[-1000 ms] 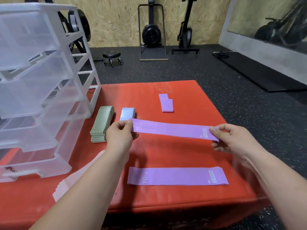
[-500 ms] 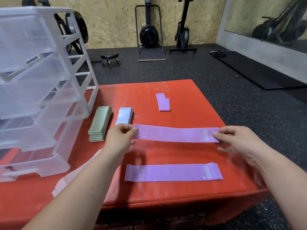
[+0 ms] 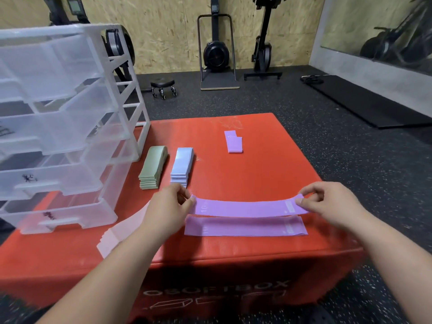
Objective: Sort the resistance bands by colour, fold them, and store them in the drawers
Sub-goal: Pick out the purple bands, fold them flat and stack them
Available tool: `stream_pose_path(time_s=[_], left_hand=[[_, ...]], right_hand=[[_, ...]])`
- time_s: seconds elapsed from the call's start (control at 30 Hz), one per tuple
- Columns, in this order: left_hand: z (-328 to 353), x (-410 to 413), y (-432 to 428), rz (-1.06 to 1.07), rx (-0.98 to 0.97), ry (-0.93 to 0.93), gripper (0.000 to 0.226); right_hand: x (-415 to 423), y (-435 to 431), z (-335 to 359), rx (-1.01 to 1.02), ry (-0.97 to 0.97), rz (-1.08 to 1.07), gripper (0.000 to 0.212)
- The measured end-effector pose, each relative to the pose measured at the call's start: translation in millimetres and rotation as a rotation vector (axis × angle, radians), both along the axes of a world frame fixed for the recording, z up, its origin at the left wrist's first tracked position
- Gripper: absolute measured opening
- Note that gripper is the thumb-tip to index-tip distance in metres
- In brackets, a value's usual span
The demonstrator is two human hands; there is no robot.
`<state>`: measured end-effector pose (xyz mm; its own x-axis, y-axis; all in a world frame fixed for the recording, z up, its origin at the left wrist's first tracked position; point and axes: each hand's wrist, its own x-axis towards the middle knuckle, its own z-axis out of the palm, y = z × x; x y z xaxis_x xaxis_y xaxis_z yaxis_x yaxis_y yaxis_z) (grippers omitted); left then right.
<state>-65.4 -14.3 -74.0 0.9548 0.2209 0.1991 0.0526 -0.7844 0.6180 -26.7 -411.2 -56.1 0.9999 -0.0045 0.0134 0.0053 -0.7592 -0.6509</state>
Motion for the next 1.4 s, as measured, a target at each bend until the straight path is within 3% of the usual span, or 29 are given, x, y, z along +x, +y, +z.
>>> stream_pose_path(time_s=[0.13, 0.37, 0.67, 0.8, 0.97, 1.4], left_hand=[[-5.6, -18.3, -0.2, -0.029, 0.071, -0.002, 0.008], [-13.0, -30.5, -5.6, -0.047, 0.192, -0.040, 0.016], [-23.2, -23.8, -4.7, -0.109, 0.526, -0.007, 0.017], [-18.4, -18.2, 1.9, -0.204, 0.456, -0.007, 0.031], [-3.6, -18.2, 15.2, -0.530, 0.340, 0.143, 0.063], [0.0, -17.5, 19.5, -0.535, 0.397, 0.148, 0.065]], right_hand=[[-18.3, 10.6, -1.4, -0.129, -0.067, 0.052, 0.016], [-27.4, 16.3, -11.0, -0.211, -0.098, 0.084, 0.016], [-23.1, 18.2, -28.0, -0.369, -0.039, 0.117, 0.017], [-20.6, 9.7, -15.3, -0.354, -0.059, 0.186, 0.034], [-21.7, -4.6, -4.8, -0.347, 0.085, 0.498, 0.074], [-11.6, -0.2, -9.9, -0.379, 0.044, 0.489, 0.062]])
